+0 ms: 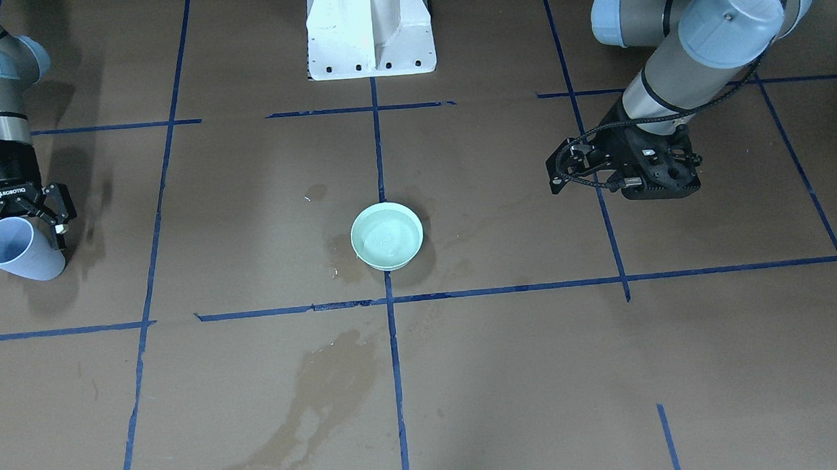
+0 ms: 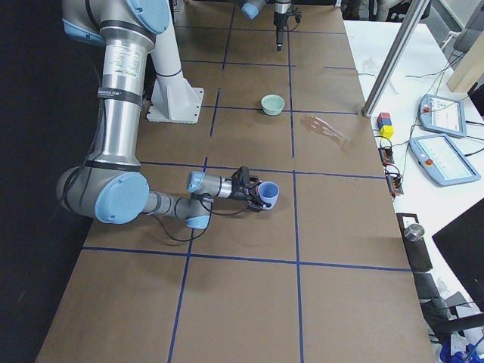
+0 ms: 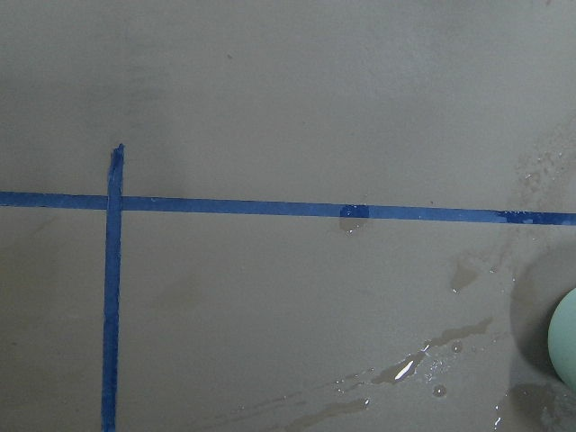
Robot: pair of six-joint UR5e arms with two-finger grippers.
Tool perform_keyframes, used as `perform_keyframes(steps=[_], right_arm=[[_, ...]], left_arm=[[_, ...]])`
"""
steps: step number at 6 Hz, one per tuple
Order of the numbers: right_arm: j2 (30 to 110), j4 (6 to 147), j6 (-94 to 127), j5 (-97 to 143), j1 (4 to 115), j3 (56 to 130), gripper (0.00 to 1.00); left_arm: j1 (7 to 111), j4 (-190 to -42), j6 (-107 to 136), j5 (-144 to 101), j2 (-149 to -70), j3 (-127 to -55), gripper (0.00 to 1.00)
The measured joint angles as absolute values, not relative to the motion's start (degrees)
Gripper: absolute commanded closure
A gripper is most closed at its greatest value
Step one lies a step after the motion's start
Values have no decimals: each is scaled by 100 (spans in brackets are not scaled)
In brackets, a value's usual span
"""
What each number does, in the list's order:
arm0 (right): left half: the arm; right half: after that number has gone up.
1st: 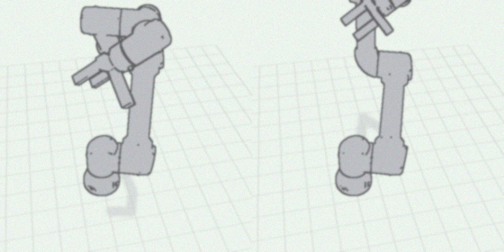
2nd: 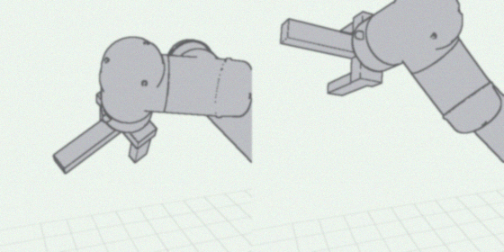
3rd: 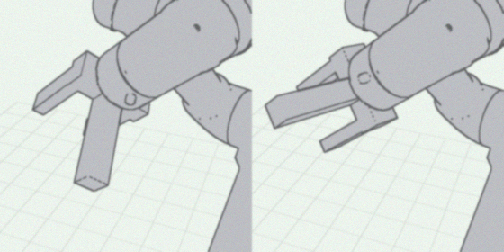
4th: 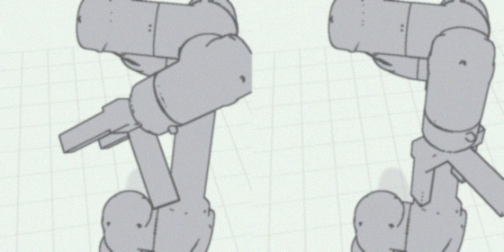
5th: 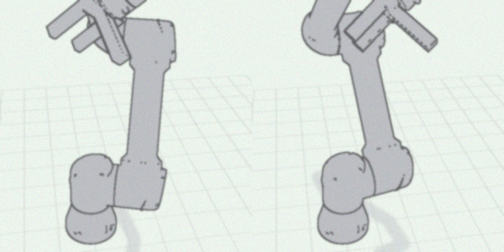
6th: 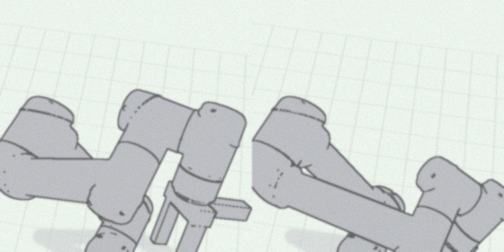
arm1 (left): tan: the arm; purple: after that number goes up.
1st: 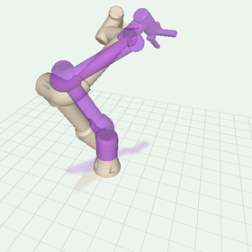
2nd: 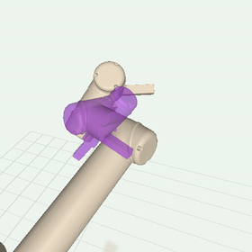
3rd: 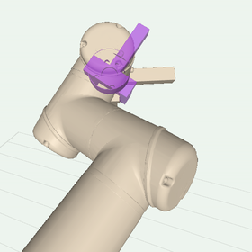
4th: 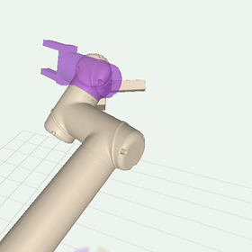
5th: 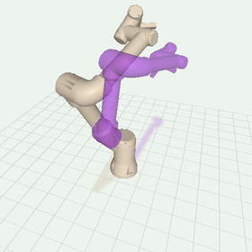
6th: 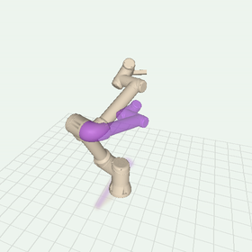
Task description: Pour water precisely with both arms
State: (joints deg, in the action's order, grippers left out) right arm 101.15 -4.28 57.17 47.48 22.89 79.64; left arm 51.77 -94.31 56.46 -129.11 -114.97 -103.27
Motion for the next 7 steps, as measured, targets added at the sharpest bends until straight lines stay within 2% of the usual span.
perform_keyframes(steps=[7], right_arm=[[11485,-1853,5721,5601,2070,8034,0]], left_arm=[[5111,-9439,5962,-12895,-11546,-10377,0]])
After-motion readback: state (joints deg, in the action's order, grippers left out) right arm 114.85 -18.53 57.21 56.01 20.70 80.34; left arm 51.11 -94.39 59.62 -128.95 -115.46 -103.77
